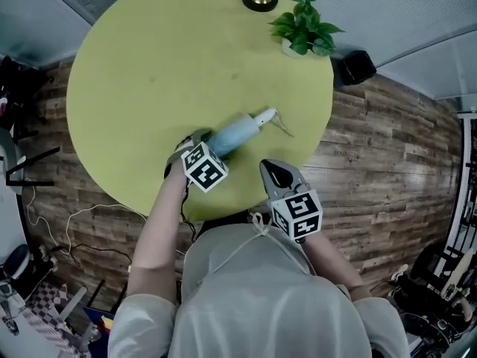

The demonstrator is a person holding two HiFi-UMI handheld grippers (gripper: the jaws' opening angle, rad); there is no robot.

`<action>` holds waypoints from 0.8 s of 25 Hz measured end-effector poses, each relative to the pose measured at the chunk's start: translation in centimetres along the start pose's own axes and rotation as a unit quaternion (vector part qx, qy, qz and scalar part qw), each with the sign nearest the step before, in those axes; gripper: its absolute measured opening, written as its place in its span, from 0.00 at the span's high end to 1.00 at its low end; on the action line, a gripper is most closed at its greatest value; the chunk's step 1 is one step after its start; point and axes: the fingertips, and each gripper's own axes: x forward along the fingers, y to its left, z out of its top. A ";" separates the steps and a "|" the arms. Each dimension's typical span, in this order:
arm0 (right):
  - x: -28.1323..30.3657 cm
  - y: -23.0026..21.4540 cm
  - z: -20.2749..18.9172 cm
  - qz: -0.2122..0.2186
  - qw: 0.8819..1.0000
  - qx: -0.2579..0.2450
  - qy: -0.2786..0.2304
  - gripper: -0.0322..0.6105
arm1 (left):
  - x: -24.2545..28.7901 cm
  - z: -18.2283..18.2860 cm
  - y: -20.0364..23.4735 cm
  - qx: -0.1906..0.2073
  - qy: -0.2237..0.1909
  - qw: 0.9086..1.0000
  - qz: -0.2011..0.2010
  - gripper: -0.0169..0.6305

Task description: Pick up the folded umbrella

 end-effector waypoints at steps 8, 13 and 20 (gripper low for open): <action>-1.2 -0.9 -1.6 -0.018 1.000 0.021 0.007 0.95 | 0.0 -0.1 -0.7 0.002 0.013 1.000 -0.019 0.48; -1.5 -1.0 -2.2 -0.018 1.000 0.024 0.009 0.95 | 0.1 0.0 -0.9 0.020 0.012 1.000 0.001 0.51; -1.5 -0.9 -1.7 -0.005 1.000 0.002 0.004 0.95 | -0.3 -0.3 -1.4 0.018 0.024 0.999 0.035 0.52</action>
